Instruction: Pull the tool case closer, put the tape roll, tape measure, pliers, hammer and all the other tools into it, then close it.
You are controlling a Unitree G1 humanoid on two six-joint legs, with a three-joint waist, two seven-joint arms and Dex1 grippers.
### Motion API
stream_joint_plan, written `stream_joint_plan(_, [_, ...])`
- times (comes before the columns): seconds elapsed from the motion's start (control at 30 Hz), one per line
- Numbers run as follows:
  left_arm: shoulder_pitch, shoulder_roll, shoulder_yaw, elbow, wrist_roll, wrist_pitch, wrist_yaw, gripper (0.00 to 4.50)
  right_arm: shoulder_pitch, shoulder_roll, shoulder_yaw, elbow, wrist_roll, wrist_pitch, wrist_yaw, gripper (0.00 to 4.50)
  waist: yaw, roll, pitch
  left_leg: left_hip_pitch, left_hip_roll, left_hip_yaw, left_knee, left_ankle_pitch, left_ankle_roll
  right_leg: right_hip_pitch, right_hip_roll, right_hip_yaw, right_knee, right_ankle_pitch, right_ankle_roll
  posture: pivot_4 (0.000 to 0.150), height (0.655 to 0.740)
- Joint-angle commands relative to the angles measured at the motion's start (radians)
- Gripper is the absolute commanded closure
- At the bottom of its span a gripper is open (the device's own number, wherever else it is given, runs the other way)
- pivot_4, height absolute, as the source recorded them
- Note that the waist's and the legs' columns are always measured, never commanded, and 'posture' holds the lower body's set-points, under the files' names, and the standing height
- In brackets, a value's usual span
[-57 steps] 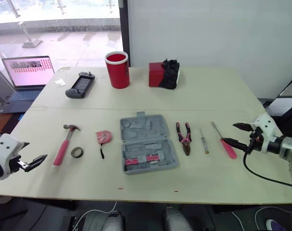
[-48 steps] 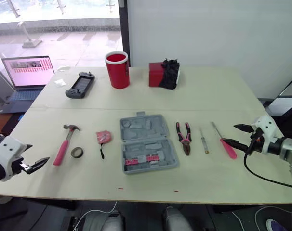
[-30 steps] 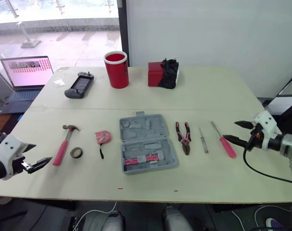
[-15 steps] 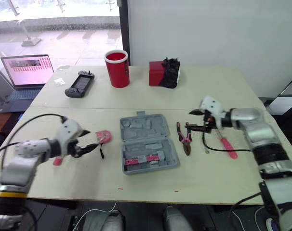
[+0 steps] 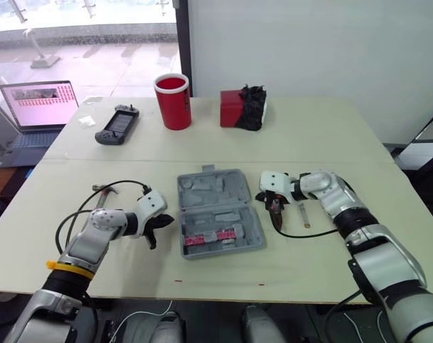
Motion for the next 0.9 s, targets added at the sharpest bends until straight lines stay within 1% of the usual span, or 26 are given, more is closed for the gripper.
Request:
stream_joint_plan(0.03, [-0.036, -0.017, -0.025, 0.046, 0.042, -0.05, 0.015, 4.5, -0.038, 0.015, 0.028, 0.03, -0.052, -0.077, -0.025, 4.43, 0.0, 0.0, 0.0, 0.0, 0.0, 0.0, 0.0, 0.0, 0.0, 0.0, 0.0, 0.0, 0.0, 0.0, 0.0, 0.15, 0.74])
stream_joint_plan(0.27, [-0.077, -0.067, -0.04, 0.117, 0.053, -0.099, -0.008, 4.5, -0.045, 0.047, 0.008, 0.045, -0.034, -0.099, 0.001, 4.43, 0.001, 0.0, 0.0, 0.0, 0.0, 0.0, 0.003, 0.0, 0.0, 0.002, 0.0, 0.0, 0.001, 0.001, 0.001, 0.15, 0.74])
stream_joint_plan(0.43, [-0.119, -0.097, -0.045, 0.155, 0.065, -0.122, -0.012, 4.5, -0.015, 0.051, -0.003, -0.025, -0.008, -0.091, 0.048, 4.43, 0.001, 0.0, 0.0, 0.0, 0.0, -0.001, 0.004, 0.0, 0.0, 0.002, 0.0, 0.0, 0.001, 0.001, 0.001, 0.15, 0.74])
stream_joint_plan(0.57, [-0.121, -0.097, -0.044, 0.159, 0.074, -0.133, -0.028, 4.5, 0.031, 0.041, -0.007, -0.114, 0.015, -0.067, 0.099, 4.43, 0.001, 0.0, 0.0, 0.0, 0.0, -0.001, 0.003, 0.0, 0.0, 0.002, 0.0, 0.0, 0.001, 0.001, 0.001, 0.15, 0.74])
stream_joint_plan(0.73, [-0.111, -0.091, -0.04, 0.129, 0.075, -0.127, -0.041, 4.5, 0.117, 0.018, -0.012, -0.279, 0.047, 0.023, 0.172, 4.43, 0.0, 0.0, 0.0, 0.0, 0.0, -0.001, 0.004, 0.0, 0.0, 0.002, 0.0, 0.0, 0.001, 0.001, 0.001, 0.15, 0.74])
stream_joint_plan(0.9, [-0.063, -0.084, -0.036, 0.015, 0.061, -0.075, -0.05, 4.5, 0.205, -0.028, -0.022, -0.452, 0.069, 0.125, 0.224, 4.43, 0.001, 0.0, 0.0, 0.0, 0.0, -0.001, 0.003, 0.0, 0.0, 0.002, 0.0, 0.0, 0.002, 0.001, 0.001, 0.15, 0.74])
